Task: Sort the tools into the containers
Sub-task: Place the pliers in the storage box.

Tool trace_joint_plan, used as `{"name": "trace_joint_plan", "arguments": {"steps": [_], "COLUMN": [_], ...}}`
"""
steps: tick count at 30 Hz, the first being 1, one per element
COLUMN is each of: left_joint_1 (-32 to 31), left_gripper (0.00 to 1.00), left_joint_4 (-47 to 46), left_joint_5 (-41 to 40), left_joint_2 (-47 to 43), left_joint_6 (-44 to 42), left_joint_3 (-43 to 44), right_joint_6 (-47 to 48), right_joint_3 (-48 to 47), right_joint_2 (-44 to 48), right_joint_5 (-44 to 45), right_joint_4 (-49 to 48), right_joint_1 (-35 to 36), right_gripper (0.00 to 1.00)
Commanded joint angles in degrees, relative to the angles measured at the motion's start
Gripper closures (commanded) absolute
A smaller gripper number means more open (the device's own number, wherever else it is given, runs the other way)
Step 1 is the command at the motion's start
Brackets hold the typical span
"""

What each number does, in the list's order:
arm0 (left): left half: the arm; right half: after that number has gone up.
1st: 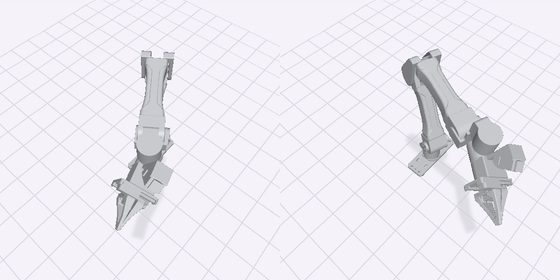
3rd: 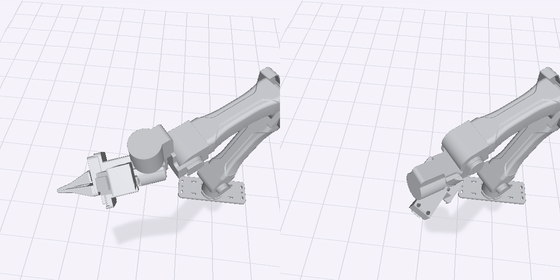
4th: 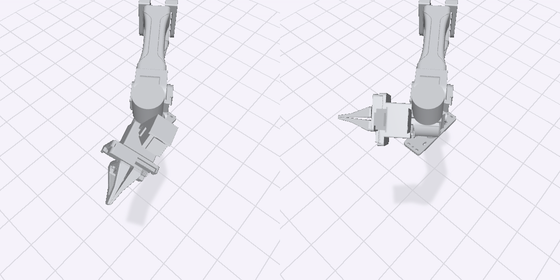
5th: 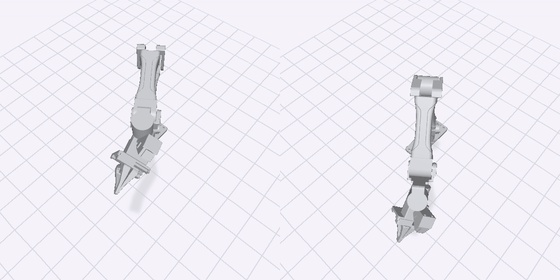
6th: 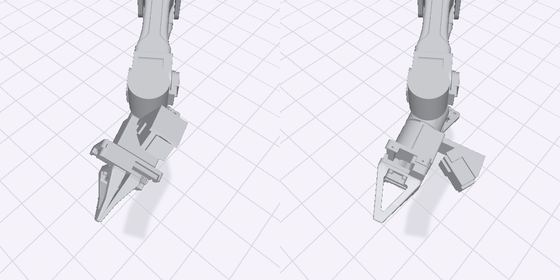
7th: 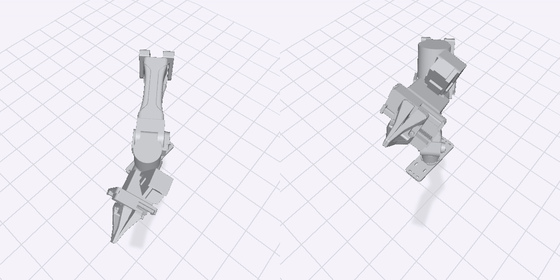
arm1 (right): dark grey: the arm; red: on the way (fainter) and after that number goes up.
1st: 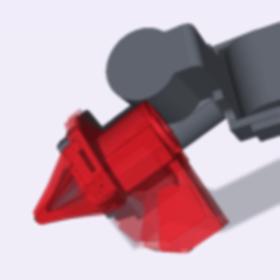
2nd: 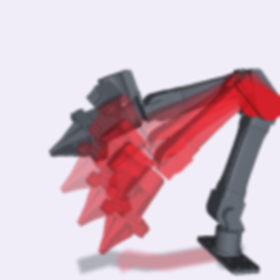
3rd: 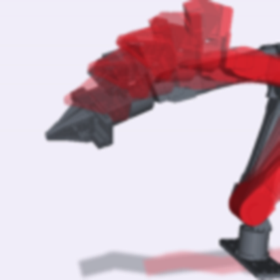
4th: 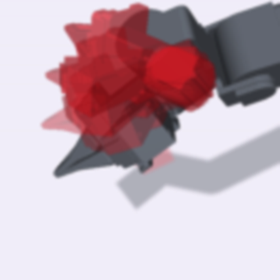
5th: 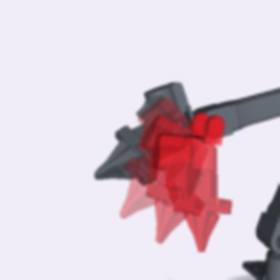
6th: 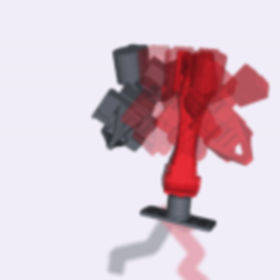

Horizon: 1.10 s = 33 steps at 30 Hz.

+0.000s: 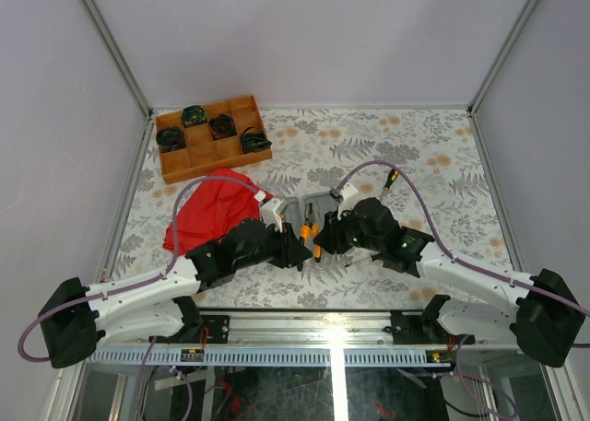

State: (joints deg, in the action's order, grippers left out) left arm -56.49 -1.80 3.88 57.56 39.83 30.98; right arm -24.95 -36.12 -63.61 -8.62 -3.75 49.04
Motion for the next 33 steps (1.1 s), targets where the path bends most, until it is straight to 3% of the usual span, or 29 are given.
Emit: {"name": "trace_joint_plan", "arguments": {"steps": [1,3,7,11,16,22,26,33], "left_joint_1": [0.2,0.2,0.1,0.6,3.4,10.5,12.7,16.2], "left_gripper": [1.0,0.98,0.8,0.6,0.46,0.44,0.45,0.51], "left_joint_4": [-7.4,-6.9,-5.4,-3.7,-0.4,7.5,11.9,8.9], "left_joint_5": [1.1,0.3,-1.5,-3.1,-3.6,-4.7,-6.9,-4.8], "left_joint_2": [-0.9,-1.2,-2.2,-3.2,-4.0,-1.8,3.5,12.9], "left_joint_6": [-0.5,-0.3,0.0,0.2,0.9,0.9,-0.3,-2.4], "left_joint_3": [0.5,0.4,0.2,0.0,-0.2,0.6,1.8,1.1], "right_joint_6": [1.3,1.2,0.0,-0.2,0.5,4.2,7.5,10.0], "right_joint_3": [0.7,1.0,1.3,0.1,-3.4,-8.9,-11.6,-14.4], "right_joint_2": [-0.4,0.1,2.4,4.3,4.0,-0.1,-3.5,-7.6], "right_joint_5": [-1.4,-0.1,4.8,11.2,19.6,28.8,29.4,27.9], "right_joint_4": [-5.3,-5.3,-3.5,1.1,9.8,19.2,22.1,23.4], "right_joint_1": [0.3,0.3,0.3,0.3,0.3,-0.4,-2.5,-3.9], "right_gripper": [0.76,0.85,1.0,1.0,1.0,1.0,1.0,1.0]}}
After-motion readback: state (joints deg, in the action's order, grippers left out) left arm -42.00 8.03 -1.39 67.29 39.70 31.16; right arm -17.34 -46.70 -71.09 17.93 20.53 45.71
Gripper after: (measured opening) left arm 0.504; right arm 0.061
